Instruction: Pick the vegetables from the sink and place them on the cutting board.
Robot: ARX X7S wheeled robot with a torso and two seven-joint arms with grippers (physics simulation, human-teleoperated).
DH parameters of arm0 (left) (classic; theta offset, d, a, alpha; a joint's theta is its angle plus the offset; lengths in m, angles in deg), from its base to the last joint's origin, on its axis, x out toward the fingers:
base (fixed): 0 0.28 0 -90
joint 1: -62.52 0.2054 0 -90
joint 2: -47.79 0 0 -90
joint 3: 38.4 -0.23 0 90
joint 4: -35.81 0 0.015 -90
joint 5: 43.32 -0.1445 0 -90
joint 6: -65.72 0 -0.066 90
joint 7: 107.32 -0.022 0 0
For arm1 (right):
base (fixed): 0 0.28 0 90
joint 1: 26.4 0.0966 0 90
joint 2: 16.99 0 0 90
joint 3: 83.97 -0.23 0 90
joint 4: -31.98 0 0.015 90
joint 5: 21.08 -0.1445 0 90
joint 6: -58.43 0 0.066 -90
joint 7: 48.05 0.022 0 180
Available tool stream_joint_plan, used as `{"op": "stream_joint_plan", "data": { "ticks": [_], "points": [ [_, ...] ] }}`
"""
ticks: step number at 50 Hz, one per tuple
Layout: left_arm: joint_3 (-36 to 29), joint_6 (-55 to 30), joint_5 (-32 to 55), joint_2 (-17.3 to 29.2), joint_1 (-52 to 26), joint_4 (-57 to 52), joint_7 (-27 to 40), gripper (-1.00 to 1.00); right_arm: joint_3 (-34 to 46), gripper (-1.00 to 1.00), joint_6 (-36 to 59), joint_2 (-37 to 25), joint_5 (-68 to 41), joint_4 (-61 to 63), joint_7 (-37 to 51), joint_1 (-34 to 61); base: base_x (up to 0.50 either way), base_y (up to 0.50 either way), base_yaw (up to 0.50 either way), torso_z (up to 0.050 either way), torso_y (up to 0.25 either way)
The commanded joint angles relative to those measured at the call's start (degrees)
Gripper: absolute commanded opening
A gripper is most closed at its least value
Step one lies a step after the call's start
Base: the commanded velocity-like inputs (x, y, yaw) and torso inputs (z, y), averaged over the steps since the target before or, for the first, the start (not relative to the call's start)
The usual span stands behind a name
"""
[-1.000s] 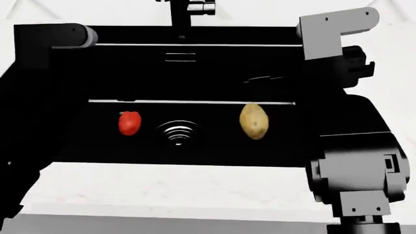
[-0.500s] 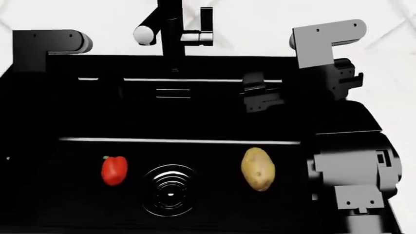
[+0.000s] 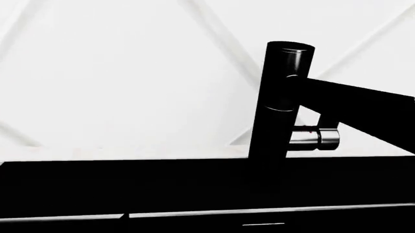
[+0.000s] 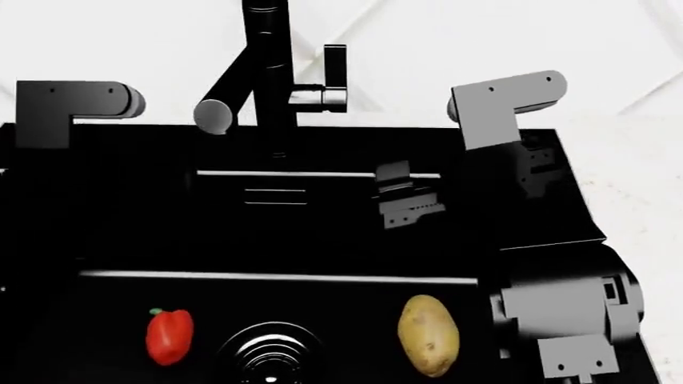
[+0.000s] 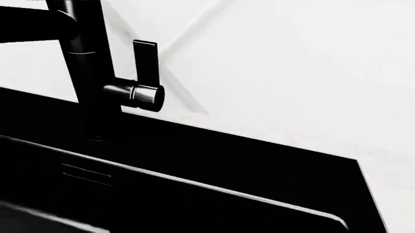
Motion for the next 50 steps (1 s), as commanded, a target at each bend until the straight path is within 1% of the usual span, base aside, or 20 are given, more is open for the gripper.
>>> {"op": "stream_joint_plan", "data": {
  "ticks": [1, 11, 17, 23, 24, 27, 34, 36, 40, 41, 46, 50],
  "points": [
    [-0.11, 0.48, 0.24, 1.22, 2.71, -0.94, -0.02, 1.0, 1.54, 1.0, 9.37, -0.43, -1.68, 8.97, 0.24, -4.23, 0.0, 0.0, 0.0, 0.0, 0.0],
    [-1.03, 3.13, -0.6, 0.9, 3.6, 3.57, -0.72, 1.0, 1.6, 1.0, 5.37, 0.42, -0.72, -0.33, 0.52, -3.0, 0.0, 0.0, 0.0, 0.0, 0.0],
    [-2.26, 3.68, -0.87, 0.27, 4.53, 5.41, -1.44, 1.0, 2.3, 1.0, 0.8, 1.9, 0.42, -10.4, 0.35, -1.47, 0.0, 0.0, 0.0, 0.0, 0.0],
    [-2.76, 3.92, -0.65, 0.47, 5.94, 6.49, -2.24, 1.0, 3.24, 1.0, 1.48, 2.27, 0.91, -13.76, 0.26, -0.69, 0.0, 0.0, 0.0, 0.0, 0.0],
    [-3.05, 4.11, -0.73, 0.26, 6.02, 7.25, -2.49, 1.0, 4.0, 1.0, 2.25, 2.61, 1.28, -16.13, -0.12, -0.03, 0.0, 0.0, 0.0, 0.0, 0.0],
    [-3.43, 4.97, -0.91, -0.08, 5.61, 9.69, -3.16, 1.0, 4.11, 1.0, -0.49, 3.59, 1.52, -21.81, -0.65, 1.53, 0.0, 0.0, 0.0, 0.0, 0.0],
    [-4.42, 8.49, -2.0, -1.02, 4.78, 17.5, -4.53, 1.0, 5.84, 1.0, -3.9, 5.02, 2.65, -30.09, -2.46, 4.51, 0.0, 0.0, 0.0, 0.0, 0.0],
    [-4.52, 8.36, -1.95, -0.75, 4.83, 17.4, -4.71, 1.0, 6.05, 1.0, -5.09, 5.32, 2.9, -32.26, -2.55, 5.17, 0.0, 0.0, 0.0, 0.0, 0.0],
    [-4.8, 8.25, -1.92, -0.38, 5.5, 17.32, -5.06, 1.0, 6.53, 1.0, -11.44, 7.03, 3.89, -43.56, -2.63, 8.76, 0.0, 0.0, 0.0, 0.0, 0.0],
    [-4.9, 8.3, -1.96, -0.44, 5.48, 17.47, -5.06, 1.0, 6.63, 1.0, -11.81, 7.32, 4.06, -44.68, -2.95, 9.0, 0.0, 0.0, 0.0, 0.0, 0.0],
    [-5.08, 8.39, -1.95, -0.68, 5.1, 18.4, -5.08, 1.0, 6.82, 1.0, -10.19, 7.51, 5.58, -44.93, -3.89, 8.28, 0.0, 0.0, 0.0, 0.0, 0.0],
    [-5.29, 8.11, -1.9, -0.89, 5.37, 17.71, -4.7, 1.0, 5.21, 1.0, -8.29, 7.48, 7.47, -44.97, -3.63, 7.79, 0.0, 0.0, 0.0, 0.0, 0.0]
  ]
}}
